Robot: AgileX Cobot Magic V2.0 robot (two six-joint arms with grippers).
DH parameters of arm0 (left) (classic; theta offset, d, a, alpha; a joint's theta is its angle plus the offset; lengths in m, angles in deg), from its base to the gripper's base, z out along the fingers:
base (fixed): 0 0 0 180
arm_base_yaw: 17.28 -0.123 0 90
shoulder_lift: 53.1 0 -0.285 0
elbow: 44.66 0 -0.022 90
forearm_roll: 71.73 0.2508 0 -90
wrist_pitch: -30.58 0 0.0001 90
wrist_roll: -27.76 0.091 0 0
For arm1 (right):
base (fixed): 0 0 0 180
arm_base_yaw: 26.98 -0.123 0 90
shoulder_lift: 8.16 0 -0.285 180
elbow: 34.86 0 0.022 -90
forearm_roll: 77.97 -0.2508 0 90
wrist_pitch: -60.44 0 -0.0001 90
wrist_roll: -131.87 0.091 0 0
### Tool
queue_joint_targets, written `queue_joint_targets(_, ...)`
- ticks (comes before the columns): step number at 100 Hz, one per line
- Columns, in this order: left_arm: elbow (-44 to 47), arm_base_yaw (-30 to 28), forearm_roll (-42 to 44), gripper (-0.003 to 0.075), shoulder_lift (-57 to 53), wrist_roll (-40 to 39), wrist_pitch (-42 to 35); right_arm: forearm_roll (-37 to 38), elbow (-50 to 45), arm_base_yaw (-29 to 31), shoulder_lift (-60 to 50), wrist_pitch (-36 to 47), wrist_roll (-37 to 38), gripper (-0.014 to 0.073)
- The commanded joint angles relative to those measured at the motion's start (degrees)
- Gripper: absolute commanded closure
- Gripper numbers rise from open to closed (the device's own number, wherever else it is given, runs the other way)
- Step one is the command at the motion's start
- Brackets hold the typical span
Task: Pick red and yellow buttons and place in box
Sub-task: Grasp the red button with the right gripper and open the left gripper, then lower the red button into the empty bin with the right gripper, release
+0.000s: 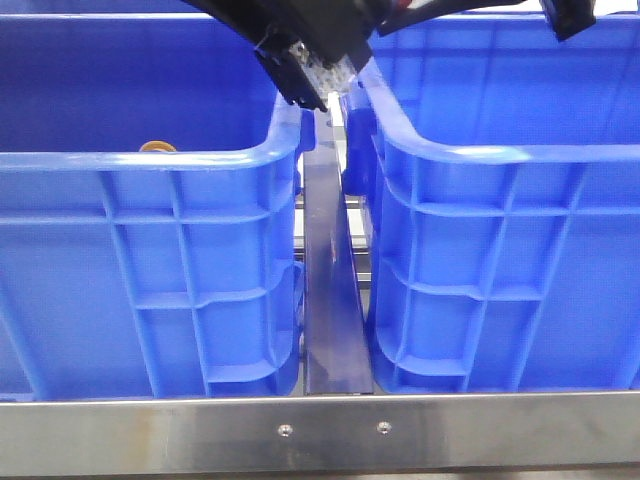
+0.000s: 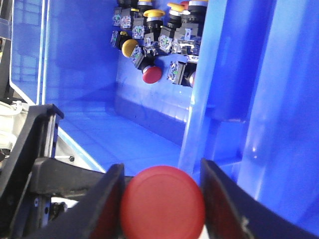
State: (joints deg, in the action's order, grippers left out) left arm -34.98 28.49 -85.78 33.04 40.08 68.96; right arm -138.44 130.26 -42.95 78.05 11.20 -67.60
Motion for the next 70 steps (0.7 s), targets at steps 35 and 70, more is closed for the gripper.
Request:
queue_joint_targets(35,-1.67,0.47,-1.21,0.0272,-1.66,-0.02,-3.96,-3.78,2.17,5.58,-4.58,0.17,-6.20,0.0390)
queue_joint_targets(70,-1.67,0.47,-1.21,0.0274,-1.66,-0.02,-3.98,6.98,1.75,16.07,-9.51,10.49,-15.25,0.0390)
